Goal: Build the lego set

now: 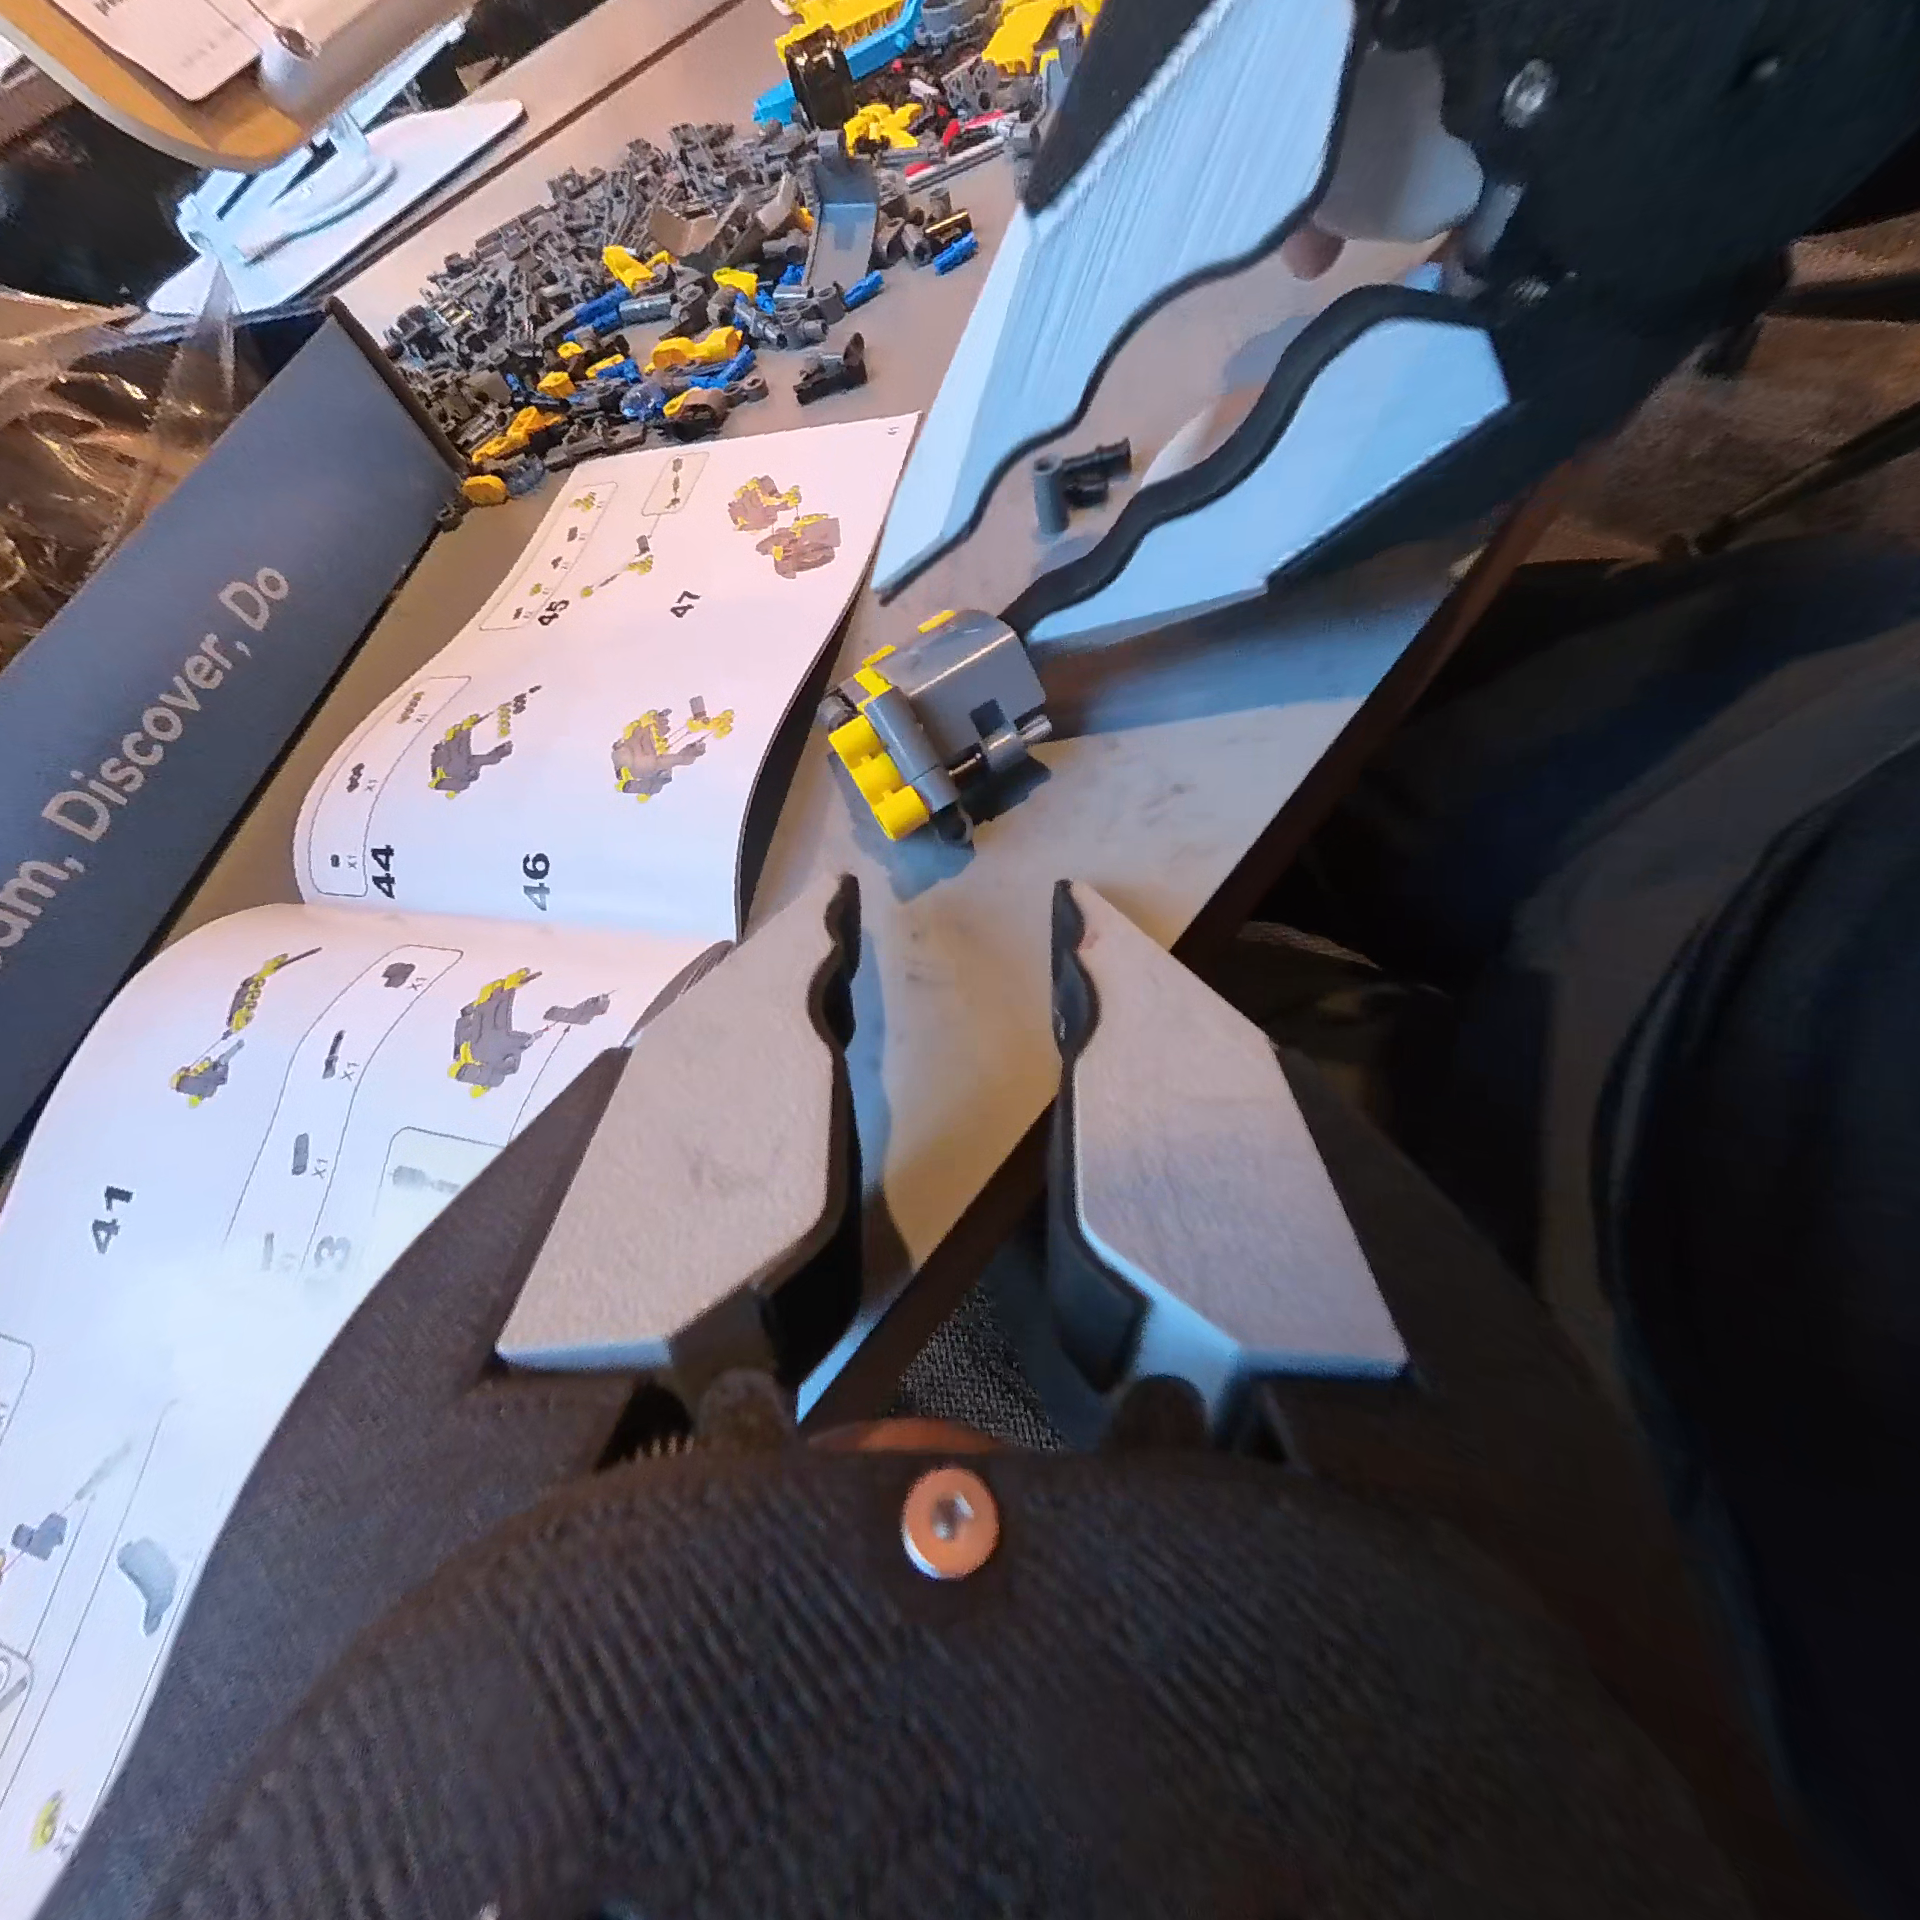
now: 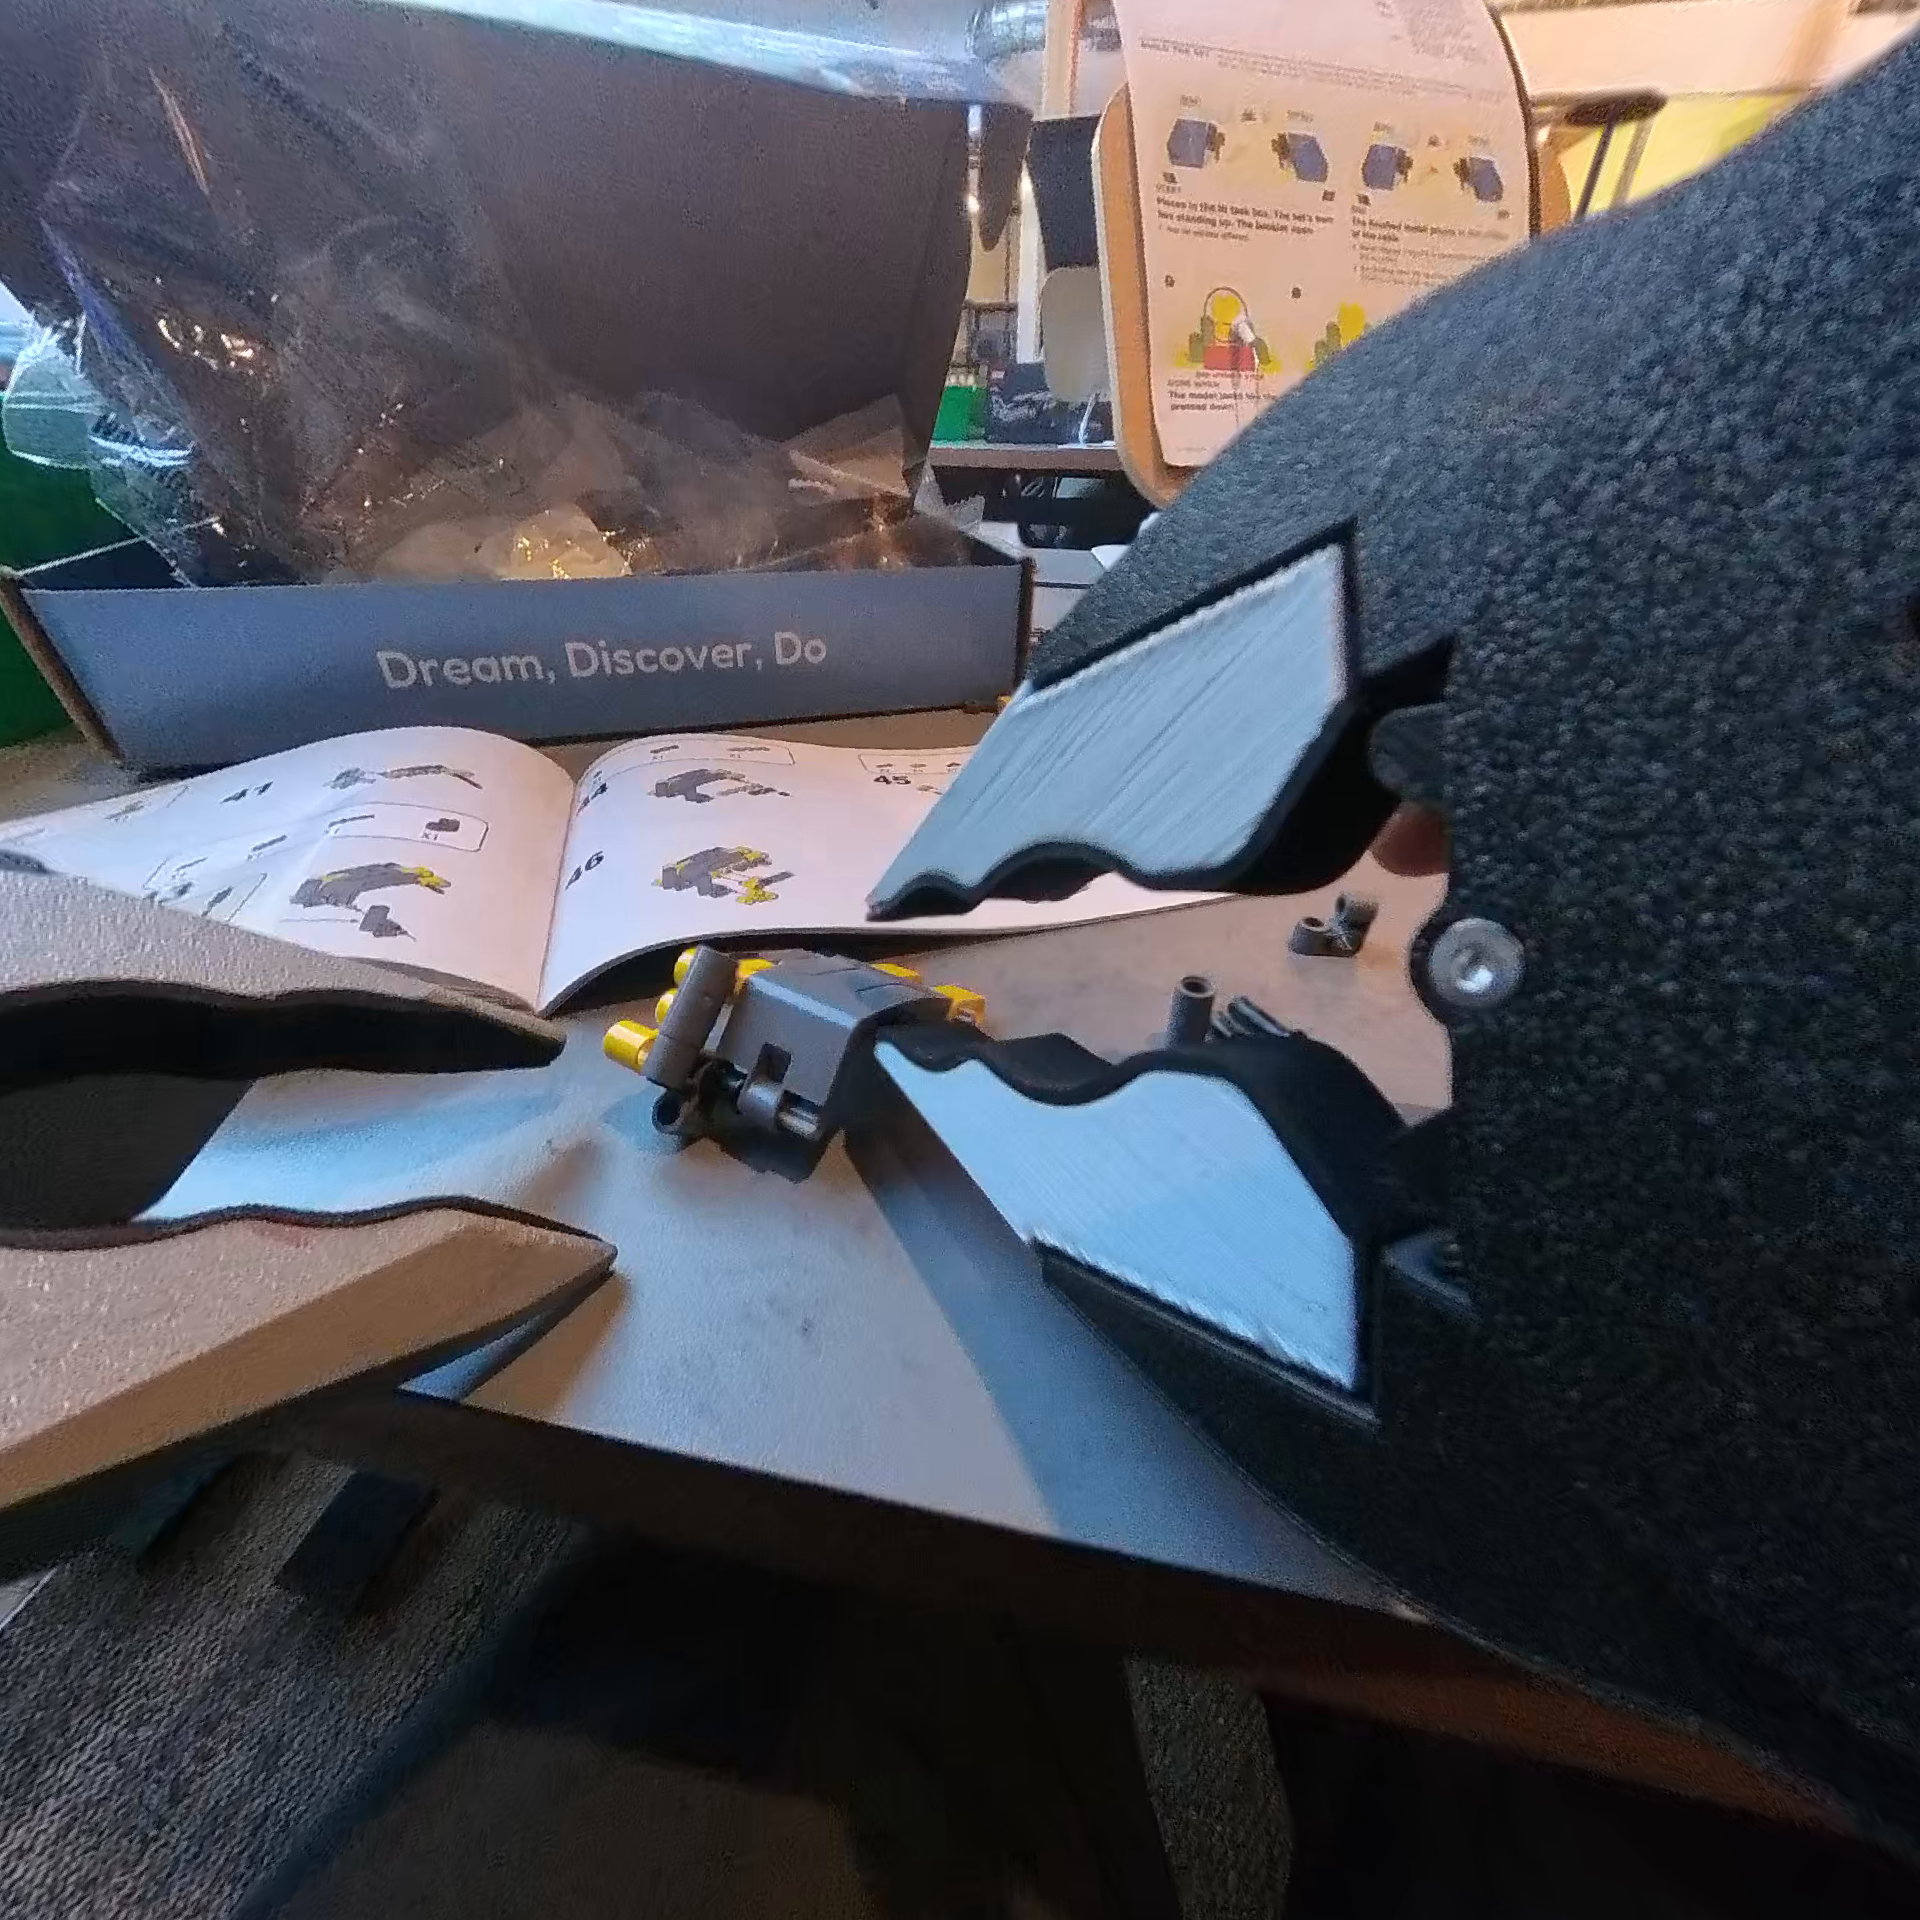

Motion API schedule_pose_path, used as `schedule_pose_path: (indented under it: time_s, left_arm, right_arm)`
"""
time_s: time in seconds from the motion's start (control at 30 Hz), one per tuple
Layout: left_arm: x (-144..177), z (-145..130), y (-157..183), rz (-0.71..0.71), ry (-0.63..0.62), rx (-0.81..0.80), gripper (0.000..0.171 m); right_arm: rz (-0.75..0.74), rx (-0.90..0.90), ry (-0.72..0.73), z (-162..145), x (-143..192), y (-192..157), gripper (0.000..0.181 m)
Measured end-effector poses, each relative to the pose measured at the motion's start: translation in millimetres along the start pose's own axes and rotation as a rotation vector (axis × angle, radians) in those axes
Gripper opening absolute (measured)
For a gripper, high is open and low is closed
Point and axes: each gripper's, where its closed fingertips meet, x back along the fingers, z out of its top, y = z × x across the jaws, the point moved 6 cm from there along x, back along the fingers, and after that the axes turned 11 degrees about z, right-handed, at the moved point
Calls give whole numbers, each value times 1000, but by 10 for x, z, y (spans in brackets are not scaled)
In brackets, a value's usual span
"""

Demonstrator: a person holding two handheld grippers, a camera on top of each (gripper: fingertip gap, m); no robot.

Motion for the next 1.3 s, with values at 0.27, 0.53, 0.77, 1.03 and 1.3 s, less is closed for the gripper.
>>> schedule_pose_path:
  time_s: [0.27,0.53,0.77,1.03,1.3]
  left_arm:
    - [-22,20,9,2,6,10,36]
    - [-38,33,22,7,2,15,37]
    - [-36,39,21,12,2,28,37]
    - [16,36,14,10,4,91,36]
    - [46,30,9,-11,38,103,36]
  right_arm:
    - [4,-73,27,-16,111,6,20]
    - [27,-100,-1,-98,77,-40,20]
    - [20,-140,4,-124,147,-28,20]
    - [17,-255,51,-136,306,-25,20]
    - [89,-554,187,-217,442,-42,22]
